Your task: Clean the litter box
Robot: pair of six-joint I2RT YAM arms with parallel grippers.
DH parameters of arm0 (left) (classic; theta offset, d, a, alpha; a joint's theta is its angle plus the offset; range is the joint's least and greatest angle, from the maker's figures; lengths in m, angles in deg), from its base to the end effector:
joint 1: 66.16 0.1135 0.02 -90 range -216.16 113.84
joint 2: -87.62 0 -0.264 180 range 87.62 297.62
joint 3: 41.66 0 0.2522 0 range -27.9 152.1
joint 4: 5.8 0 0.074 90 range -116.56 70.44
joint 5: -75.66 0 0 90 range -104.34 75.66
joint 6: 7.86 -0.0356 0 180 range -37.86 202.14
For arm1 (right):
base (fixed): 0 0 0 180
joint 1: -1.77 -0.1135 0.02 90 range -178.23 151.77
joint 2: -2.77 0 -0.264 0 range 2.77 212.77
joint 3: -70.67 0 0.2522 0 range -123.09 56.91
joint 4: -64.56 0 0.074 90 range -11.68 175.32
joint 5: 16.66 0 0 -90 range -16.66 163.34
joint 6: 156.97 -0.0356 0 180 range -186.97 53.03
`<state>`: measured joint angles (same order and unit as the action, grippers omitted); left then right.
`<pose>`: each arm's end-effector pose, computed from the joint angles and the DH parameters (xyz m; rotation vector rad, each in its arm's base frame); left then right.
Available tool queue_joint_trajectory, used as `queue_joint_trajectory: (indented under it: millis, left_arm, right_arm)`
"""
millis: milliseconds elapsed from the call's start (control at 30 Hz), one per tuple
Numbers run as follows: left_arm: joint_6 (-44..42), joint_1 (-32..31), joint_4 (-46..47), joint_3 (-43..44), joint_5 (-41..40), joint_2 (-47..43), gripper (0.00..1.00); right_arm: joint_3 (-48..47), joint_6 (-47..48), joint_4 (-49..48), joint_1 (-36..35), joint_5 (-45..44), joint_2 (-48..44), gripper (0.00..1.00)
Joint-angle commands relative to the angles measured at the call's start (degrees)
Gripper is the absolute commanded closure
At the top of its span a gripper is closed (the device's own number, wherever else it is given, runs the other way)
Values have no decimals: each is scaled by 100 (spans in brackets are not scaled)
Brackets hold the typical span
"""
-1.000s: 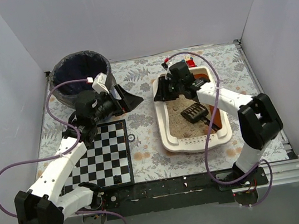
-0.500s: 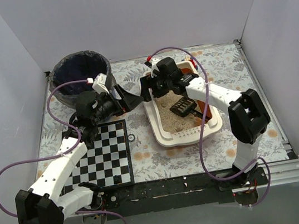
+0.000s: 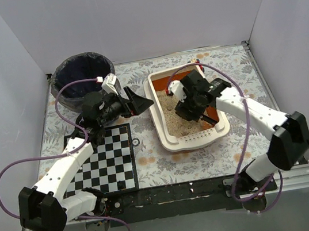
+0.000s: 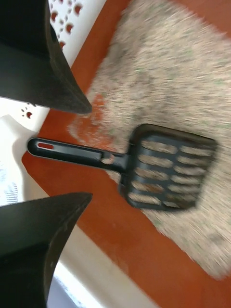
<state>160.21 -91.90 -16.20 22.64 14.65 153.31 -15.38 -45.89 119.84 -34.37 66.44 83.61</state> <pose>0.2324 -0.1312 0.3265 -0.5233 2.0532 -1.6572 0.2442 0.1731 0.3132 -1.1195 2.1639 -0.0296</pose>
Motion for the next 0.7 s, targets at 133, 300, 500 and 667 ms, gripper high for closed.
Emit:
queue_joint_trajectory:
  millis: [133,300,500,667]
  left_arm:
    - [-186,-28,25,158,-43,-74,2]
    - [-142,-28,-98,131,-192,-48,2]
    - [-186,-28,-230,210,-333,-39,2]
    - [-239,-19,-292,158,-561,-92,2]
  right_arm:
    - [-761,652,1852,-7,-882,1276,29]
    - [-426,564,1640,-16,-1200,1426,30]
    - [-14,555,1157,-7,-1587,1356,30]
    - [241,625,903,-7,-1481,1434,34]
